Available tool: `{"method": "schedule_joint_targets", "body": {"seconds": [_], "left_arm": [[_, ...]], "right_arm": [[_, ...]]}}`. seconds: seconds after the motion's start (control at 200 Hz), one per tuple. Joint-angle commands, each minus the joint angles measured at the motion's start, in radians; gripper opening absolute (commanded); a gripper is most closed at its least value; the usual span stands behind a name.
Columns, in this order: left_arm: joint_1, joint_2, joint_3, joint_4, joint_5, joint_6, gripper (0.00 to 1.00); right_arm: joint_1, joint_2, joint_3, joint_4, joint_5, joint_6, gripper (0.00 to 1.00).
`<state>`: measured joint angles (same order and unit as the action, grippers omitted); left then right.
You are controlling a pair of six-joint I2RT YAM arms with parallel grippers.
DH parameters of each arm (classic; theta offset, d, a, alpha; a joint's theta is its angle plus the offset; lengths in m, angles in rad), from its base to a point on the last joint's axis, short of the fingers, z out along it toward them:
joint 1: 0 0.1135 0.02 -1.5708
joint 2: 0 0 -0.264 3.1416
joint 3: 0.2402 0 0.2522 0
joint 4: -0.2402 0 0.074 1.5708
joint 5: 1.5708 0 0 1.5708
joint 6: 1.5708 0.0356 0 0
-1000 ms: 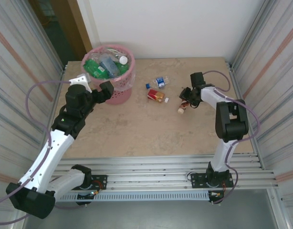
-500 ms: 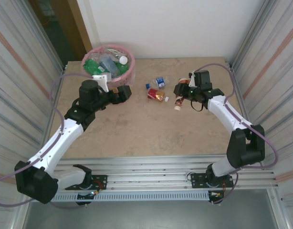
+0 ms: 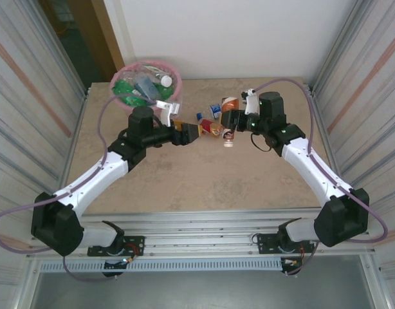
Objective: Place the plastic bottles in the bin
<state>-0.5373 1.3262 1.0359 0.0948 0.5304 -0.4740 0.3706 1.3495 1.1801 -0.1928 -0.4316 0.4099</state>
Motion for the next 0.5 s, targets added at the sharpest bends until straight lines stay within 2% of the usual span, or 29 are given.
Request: {"method": "schedule_joint_targets", "body": {"seconds": [0.0, 0.23, 0.381, 0.496], "left_arm": [[-0.040, 0.035, 0.003, 0.112, 0.057, 0.011, 0.85], [-0.131, 0.122, 0.003, 0.276, 0.027, -0.035, 0.80], [-0.157, 0.142, -0.001, 0.325, -0.020, -0.043, 0.78], [-0.156, 0.142, -0.018, 0.357, -0.059, -0.055, 0.67]], "right_arm": [[0.026, -0.035, 0.043, 0.090, -0.048, 0.008, 0.46], [0.080, -0.025, 0.050, 0.183, 0.008, 0.049, 0.47], [0.093, -0.017, 0.052, 0.230, 0.032, 0.090, 0.47], [0.099, -0.010, 0.050, 0.262, 0.042, 0.119, 0.47]]}}
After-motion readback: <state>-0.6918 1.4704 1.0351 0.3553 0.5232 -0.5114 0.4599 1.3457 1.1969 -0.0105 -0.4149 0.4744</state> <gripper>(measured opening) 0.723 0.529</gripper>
